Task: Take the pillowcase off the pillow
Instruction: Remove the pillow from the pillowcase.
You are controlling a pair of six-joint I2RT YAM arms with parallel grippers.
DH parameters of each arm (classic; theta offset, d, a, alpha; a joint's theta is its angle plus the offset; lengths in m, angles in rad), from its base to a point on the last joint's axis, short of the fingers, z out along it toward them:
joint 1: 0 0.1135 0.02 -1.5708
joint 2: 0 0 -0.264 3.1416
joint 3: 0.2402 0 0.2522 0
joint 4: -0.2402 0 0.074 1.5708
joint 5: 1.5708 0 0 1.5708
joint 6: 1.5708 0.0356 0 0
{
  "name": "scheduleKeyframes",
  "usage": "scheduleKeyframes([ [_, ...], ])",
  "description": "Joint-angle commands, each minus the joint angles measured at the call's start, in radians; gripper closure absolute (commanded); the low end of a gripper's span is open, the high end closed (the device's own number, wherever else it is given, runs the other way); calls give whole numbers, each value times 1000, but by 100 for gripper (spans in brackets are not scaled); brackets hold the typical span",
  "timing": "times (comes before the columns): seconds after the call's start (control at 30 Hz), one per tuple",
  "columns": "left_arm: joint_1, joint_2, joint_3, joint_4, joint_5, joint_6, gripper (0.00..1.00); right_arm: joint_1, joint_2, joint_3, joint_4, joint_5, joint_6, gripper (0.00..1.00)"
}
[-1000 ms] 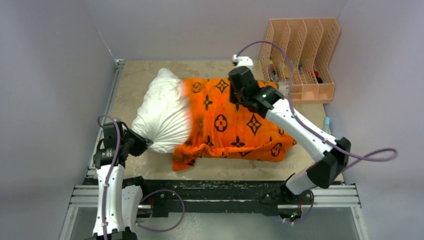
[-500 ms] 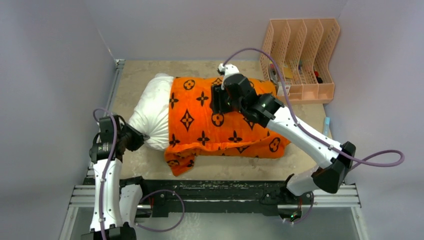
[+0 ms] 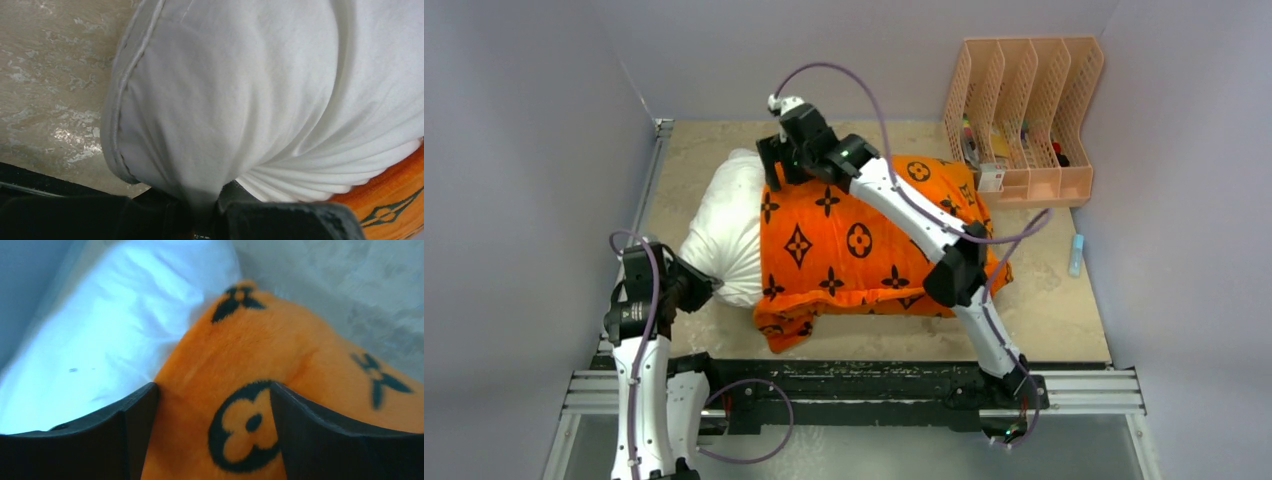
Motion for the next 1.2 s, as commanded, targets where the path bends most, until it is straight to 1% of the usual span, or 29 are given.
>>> scheduleKeyframes([
  [0.0,13,-4,9,-32,-100,32,100,8,67,-3,-96,-75,-30,28],
  [0.03,13,3,21,-38,-102,37,99,12,55,-57,-106,-39,-12,42],
  [0.07,13,12,44,-47,-113,45,87,16,19,-135,-106,0,6,54],
  [0.1,13,23,75,-63,-129,52,75,23,-36,-258,-61,34,16,62],
  [0.13,13,33,110,-73,-156,59,65,29,-108,-390,0,66,26,72],
  [0.17,13,44,167,-78,-184,61,57,33,-186,-517,98,80,49,84],
  [0.2,14,57,214,-75,-191,61,49,42,-270,-682,177,86,62,93],
  [0.23,13,75,268,-78,-192,64,44,52,-338,-780,231,97,75,95],
  [0.3,13,128,411,-115,-234,70,43,76,-428,-903,266,140,108,97],
  [0.43,0,244,708,-171,-328,91,41,123,-491,-1027,263,164,172,99],
  [0.47,-4,270,755,-163,-326,102,41,143,-497,-1047,270,174,185,100],
  [0.53,-13,315,784,-95,-222,129,40,211,-503,-1076,288,222,205,100],
  [0.63,-36,398,705,23,67,133,39,308,-494,-1084,282,374,249,100],
  [0.67,-39,414,664,49,112,126,39,335,-485,-1075,267,416,267,100],
  [0.77,-41,401,485,192,164,89,38,395,-465,-1058,215,512,330,100],
  [0.87,-57,446,339,279,294,80,37,431,-478,-1083,244,517,328,100],
  [0.9,-75,463,308,304,317,81,37,438,-486,-1094,268,501,315,100],
  [0.97,-113,482,273,349,302,69,37,451,-502,-1119,316,473,293,100],
  [1.03,-122,490,264,389,302,48,35,464,-514,-1130,335,465,283,100],
  [1.13,-122,505,262,398,276,43,33,481,-533,-1152,352,446,265,100],
  [1.17,-122,509,259,413,290,39,33,485,-542,-1167,363,435,263,100],
])
